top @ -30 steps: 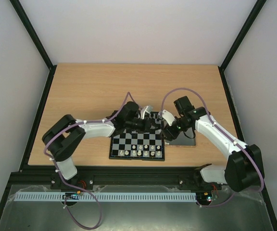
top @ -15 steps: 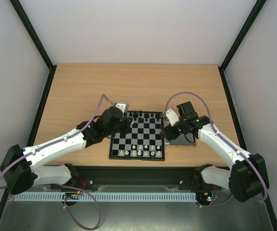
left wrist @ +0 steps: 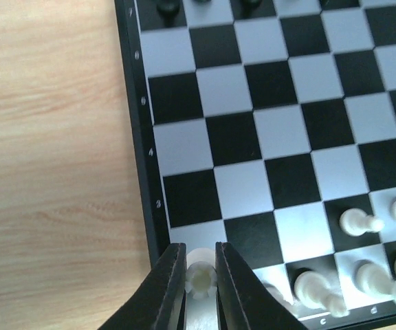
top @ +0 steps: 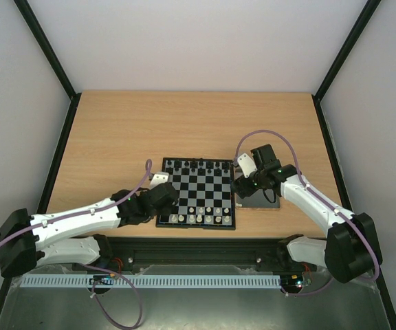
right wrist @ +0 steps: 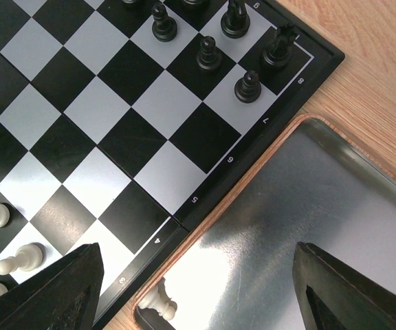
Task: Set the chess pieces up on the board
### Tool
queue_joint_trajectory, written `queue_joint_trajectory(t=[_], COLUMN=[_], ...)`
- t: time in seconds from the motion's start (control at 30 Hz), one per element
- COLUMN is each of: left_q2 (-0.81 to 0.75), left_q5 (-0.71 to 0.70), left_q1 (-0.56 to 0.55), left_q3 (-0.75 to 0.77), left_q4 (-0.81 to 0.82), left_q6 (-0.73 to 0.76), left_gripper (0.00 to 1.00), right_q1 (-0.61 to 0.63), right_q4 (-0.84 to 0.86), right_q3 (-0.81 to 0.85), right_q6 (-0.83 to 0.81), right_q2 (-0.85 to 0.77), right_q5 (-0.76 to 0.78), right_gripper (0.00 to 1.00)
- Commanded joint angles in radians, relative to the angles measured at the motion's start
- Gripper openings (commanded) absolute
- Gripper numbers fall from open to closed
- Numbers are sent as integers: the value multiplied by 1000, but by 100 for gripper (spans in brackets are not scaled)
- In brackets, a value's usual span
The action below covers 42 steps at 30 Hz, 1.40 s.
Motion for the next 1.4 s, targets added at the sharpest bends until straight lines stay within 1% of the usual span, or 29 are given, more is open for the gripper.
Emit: queue_joint_trajectory(t=[0.0,0.43,0.67,0.97,1.13,1.37], left_q2=[-4,42,62,65,85,68], left_q5=[41,74,94,121,106,44], left_q1=[-15,-16,-19,-64,-75,-75], left_q3=[-59,-101,-113,-126,-127,-128], left_q4=[20,90,94,105,97,56], left_q6=[-54,-44,-42,-52,-70,-107], left_gripper=[14,14,14,14,16,17], right_q1=[-3,-3,-3,-3,-3,-3], right_q4=[-8,-21,-26,-30,-34,-37], right_q3=[-8,-7,-7,-5,-5,-5], right_q6=[-2,-13,-16,-22,-24,-24], right_q2=[4,20,23,29,32,33], right_q5=[-15,-36,-47,-56,-60,-65], right_gripper=[78,79,79,79,79,80])
